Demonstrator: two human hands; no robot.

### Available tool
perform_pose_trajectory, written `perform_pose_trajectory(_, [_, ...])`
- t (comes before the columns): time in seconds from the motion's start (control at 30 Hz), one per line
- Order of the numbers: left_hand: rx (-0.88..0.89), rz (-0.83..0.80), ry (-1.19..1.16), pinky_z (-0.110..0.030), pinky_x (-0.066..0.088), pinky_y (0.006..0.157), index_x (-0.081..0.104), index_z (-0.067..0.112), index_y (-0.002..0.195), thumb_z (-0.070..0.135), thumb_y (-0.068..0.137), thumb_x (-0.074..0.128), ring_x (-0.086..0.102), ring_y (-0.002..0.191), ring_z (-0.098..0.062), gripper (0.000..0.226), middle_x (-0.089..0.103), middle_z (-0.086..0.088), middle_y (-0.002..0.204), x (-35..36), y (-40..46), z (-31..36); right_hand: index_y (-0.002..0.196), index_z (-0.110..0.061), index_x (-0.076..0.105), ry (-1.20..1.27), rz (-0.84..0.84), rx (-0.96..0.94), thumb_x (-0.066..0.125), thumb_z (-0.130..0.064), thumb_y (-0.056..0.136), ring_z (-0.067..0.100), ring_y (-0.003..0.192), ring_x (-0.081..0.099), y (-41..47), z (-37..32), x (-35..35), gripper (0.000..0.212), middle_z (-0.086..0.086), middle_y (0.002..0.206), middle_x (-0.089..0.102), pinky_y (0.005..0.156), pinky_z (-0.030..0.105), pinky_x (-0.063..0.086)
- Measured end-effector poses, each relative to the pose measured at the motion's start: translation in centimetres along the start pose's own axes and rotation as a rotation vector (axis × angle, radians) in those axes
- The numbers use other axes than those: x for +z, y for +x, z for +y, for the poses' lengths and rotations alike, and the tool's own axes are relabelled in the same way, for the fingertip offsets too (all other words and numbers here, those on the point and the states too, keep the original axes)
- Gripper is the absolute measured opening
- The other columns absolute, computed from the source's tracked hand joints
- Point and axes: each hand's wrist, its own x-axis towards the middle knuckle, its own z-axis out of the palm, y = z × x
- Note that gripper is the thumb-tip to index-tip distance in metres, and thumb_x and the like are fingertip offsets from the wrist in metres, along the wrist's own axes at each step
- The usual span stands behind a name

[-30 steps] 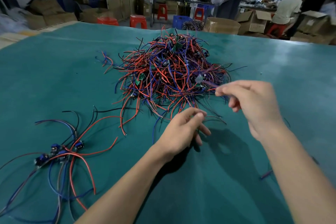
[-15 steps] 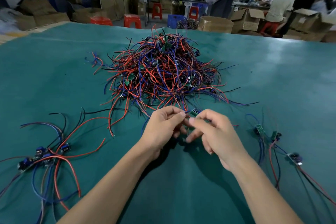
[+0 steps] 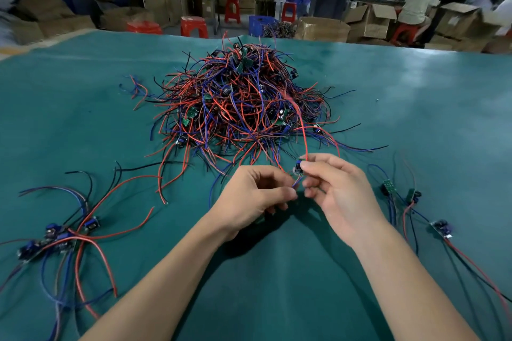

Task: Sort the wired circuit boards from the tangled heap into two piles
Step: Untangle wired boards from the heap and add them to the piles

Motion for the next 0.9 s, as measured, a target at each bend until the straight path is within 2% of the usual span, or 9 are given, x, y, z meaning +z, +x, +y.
perform_pose_trajectory(0.1, [0.008, -0.07, -0.007, -0.019, 0.049, 0.062, 0.07, 0.001, 0.09, 0.011, 0.095, 0.064, 0.06, 0.066, -0.013, 0.013, 0.071, -0.006, 0.078, -0.1, 0.0, 0.2, 0.08, -0.012, 0.067, -0.003, -0.047, 0.004, 0.07, 0.006, 0.083, 0.01, 0.058, 0.061, 0.0, -0.1, 0.0, 0.018, 0.001, 0.072, 0.067, 0.05, 0.021, 0.044])
perform_pose_trajectory(0.2, [0.003, -0.031, -0.044, -0.017, 0.046, 0.058, 0.068, -0.005, 0.086, 0.015, 0.095, 0.062, 0.055, 0.057, -0.01, 0.022, 0.067, -0.004, 0.068, -0.2, 0.0, 0.4, 0.076, -0.011, 0.068, 0.003, -0.088, 0.0, 0.079, -0.003, 0.075, 0.01, 0.058, 0.058, 0.0, -0.1, 0.0, 0.014, 0.004, 0.073, 0.065, 0.047, 0.021, 0.041])
perform_pose_trajectory(0.27, [0.001, -0.009, -0.053, -0.017, 0.044, 0.055, 0.071, 0.004, 0.082, 0.014, 0.094, 0.064, 0.053, 0.054, -0.009, 0.017, 0.064, -0.003, 0.064, -0.2, 0.0, 0.5, 0.076, -0.011, 0.071, 0.028, -0.083, -0.004, 0.083, -0.015, 0.067, 0.012, 0.058, 0.056, 0.1, -0.1, -0.1, 0.015, 0.005, 0.074, 0.064, 0.047, 0.021, 0.042])
perform_pose_trajectory(0.37, [-0.002, -0.022, -0.051, -0.016, 0.04, 0.052, 0.072, 0.011, 0.079, 0.013, 0.093, 0.066, 0.05, 0.053, -0.009, 0.015, 0.062, -0.002, 0.061, -0.2, 0.0, 0.5, 0.075, -0.01, 0.075, 0.007, -0.038, -0.053, 0.08, -0.009, 0.077, 0.013, 0.058, 0.056, 0.3, 0.3, -0.3, 0.006, 0.005, 0.072, 0.065, 0.047, 0.021, 0.045])
perform_pose_trajectory(0.53, [-0.012, -0.046, -0.012, -0.017, 0.037, 0.048, 0.07, 0.018, 0.069, 0.013, 0.094, 0.066, 0.045, 0.05, -0.009, 0.025, 0.061, -0.002, 0.06, -0.3, 0.0, 0.5, 0.073, -0.015, 0.075, -0.232, 0.215, -0.307, 0.08, -0.004, 0.086, 0.011, 0.054, 0.058, 1.1, 0.8, -1.1, 0.017, 0.002, 0.07, 0.073, 0.046, 0.021, 0.045])
perform_pose_trajectory(0.67, [-0.013, -0.067, 0.023, -0.016, 0.036, 0.049, 0.069, 0.011, 0.077, 0.013, 0.094, 0.065, 0.044, 0.05, -0.008, 0.018, 0.06, 0.0, 0.059, -0.2, 0.0, 0.5, 0.065, -0.029, 0.073, -0.323, 0.457, -0.5, 0.081, -0.012, 0.086, 0.01, 0.052, 0.059, 2.1, 0.1, -3.3, 0.028, -0.006, 0.062, 0.07, 0.045, 0.019, 0.046])
perform_pose_trajectory(0.83, [-0.02, 0.011, -0.068, -0.017, 0.039, 0.051, 0.065, 0.007, 0.081, 0.012, 0.096, 0.062, 0.049, 0.052, -0.009, 0.016, 0.061, 0.0, 0.062, -0.2, 0.0, 0.4, 0.083, -0.017, 0.069, -0.148, 0.832, -0.531, 0.067, -0.021, 0.097, 0.008, 0.047, 0.059, 2.5, -0.8, -5.4, 0.014, -0.003, 0.072, 0.07, 0.047, 0.028, 0.048])
perform_pose_trajectory(0.87, [-0.023, 0.044, -0.107, -0.017, 0.042, 0.053, 0.065, 0.008, 0.081, 0.011, 0.097, 0.06, 0.052, 0.053, -0.009, 0.017, 0.062, -0.001, 0.063, -0.1, 0.0, 0.4, 0.083, -0.016, 0.068, -0.137, 0.843, -0.499, 0.062, -0.022, 0.099, 0.008, 0.046, 0.057, 2.5, -0.8, -5.5, 0.017, -0.003, 0.073, 0.071, 0.047, 0.029, 0.047])
perform_pose_trajectory(0.9, [-0.024, 0.071, -0.137, -0.018, 0.044, 0.054, 0.064, 0.008, 0.081, 0.011, 0.097, 0.059, 0.054, 0.055, -0.01, 0.017, 0.063, -0.001, 0.065, -0.1, 0.1, 0.3, 0.081, -0.016, 0.067, -0.138, 0.775, -0.45, 0.061, -0.022, 0.1, 0.009, 0.045, 0.055, 2.3, -0.6, -5.1, 0.021, -0.002, 0.073, 0.071, 0.045, 0.029, 0.045])
